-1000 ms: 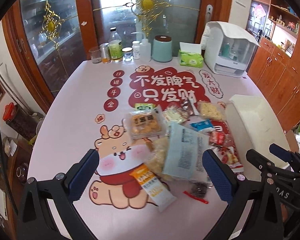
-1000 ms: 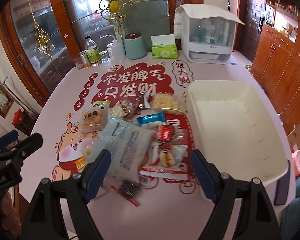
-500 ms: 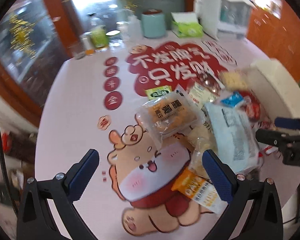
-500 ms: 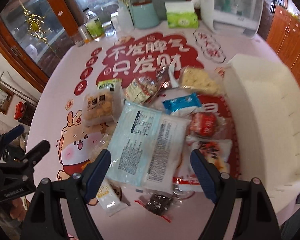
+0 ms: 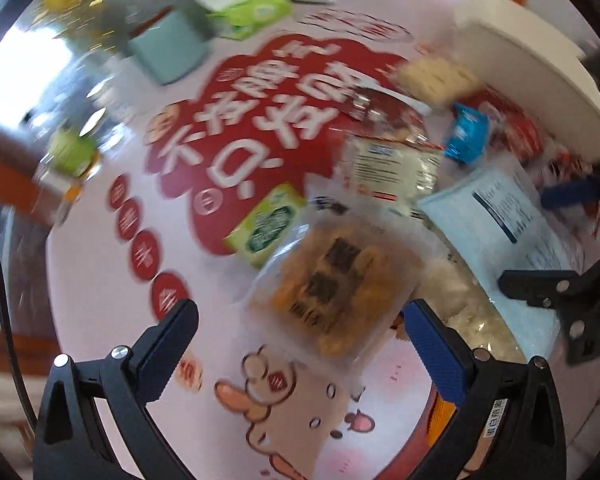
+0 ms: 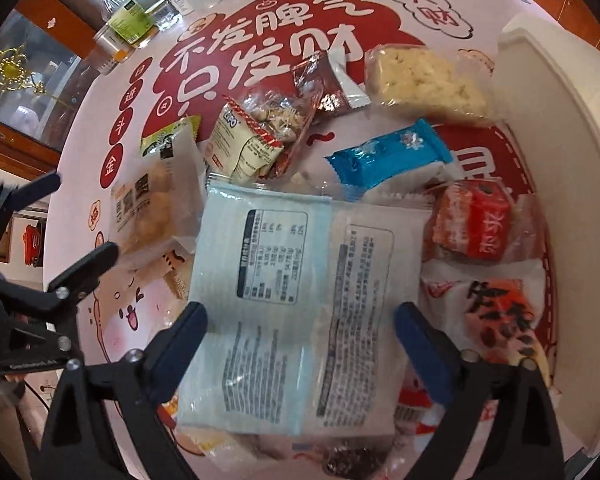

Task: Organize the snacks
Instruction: 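Reach both grippers toward the snack pile, left to pastry bag, right to blue-white bag, then grasp the clear pastry bag with left gripper while right gripper grasps the blue-white bag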

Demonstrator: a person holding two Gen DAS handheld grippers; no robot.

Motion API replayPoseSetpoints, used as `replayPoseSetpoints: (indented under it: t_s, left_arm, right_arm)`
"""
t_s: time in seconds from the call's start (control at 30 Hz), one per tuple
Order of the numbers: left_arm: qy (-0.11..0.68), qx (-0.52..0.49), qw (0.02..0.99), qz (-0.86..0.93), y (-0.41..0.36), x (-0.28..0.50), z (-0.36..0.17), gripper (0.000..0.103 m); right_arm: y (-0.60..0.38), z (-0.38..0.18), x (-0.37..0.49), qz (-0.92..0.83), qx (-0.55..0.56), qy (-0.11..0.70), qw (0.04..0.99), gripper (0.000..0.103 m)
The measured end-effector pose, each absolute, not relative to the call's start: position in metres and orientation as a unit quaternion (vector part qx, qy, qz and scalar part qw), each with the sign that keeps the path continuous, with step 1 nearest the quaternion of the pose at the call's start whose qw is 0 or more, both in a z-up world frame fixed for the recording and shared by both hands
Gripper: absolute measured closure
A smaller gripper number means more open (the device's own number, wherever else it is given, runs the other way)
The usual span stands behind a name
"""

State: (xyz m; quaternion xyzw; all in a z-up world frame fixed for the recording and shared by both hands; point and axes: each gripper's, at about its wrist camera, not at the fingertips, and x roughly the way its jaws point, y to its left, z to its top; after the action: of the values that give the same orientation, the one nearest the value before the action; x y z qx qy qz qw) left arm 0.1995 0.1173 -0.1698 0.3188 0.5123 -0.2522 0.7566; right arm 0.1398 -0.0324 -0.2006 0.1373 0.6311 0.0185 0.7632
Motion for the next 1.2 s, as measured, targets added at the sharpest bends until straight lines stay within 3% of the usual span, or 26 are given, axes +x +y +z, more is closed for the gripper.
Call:
replayPoseSetpoints:
  t_s: [0.27,0.43,0.5,0.53,0.73,0.83,1.2]
  left_arm:
    - [0.528,0.382,0.706,-0.275,0.093,0.218,-0.215,0.001]
    - [0.558,0.350,0.702,-0.271,0.094,0.236,-0.230,0.000]
    - [0.567,0.325,0.709,-0.265,0.097,0.241,-0.231,0.004]
    - [0.562,0.322,0.715,-0.262,0.097,0.239,-0.229,0.013]
    - [0.575,0.282,0.733,-0.230,0.108,0.230,-0.220,0.034]
    - [0.579,0.259,0.746,-0.206,0.118,0.218,-0.209,0.036]
    - [0.549,0.132,0.813,-0.146,0.142,0.143,-0.114,0.037]
  right_arm:
    - [-0.022,-0.209,0.149,0.001,0.107,0.639,0.762,0.000]
    - [-0.020,-0.219,0.155,-0.004,0.109,0.640,0.760,0.000]
    - [-0.020,-0.220,0.156,0.000,0.112,0.640,0.760,0.001]
    - [-0.022,-0.219,0.154,0.000,0.113,0.640,0.760,0.005]
    - [-0.018,-0.207,0.144,0.006,0.098,0.619,0.779,0.019]
    - [-0.017,-0.190,0.137,0.021,0.097,0.600,0.794,0.031]
    - [-0.027,-0.133,0.095,0.089,0.109,0.547,0.825,0.038]
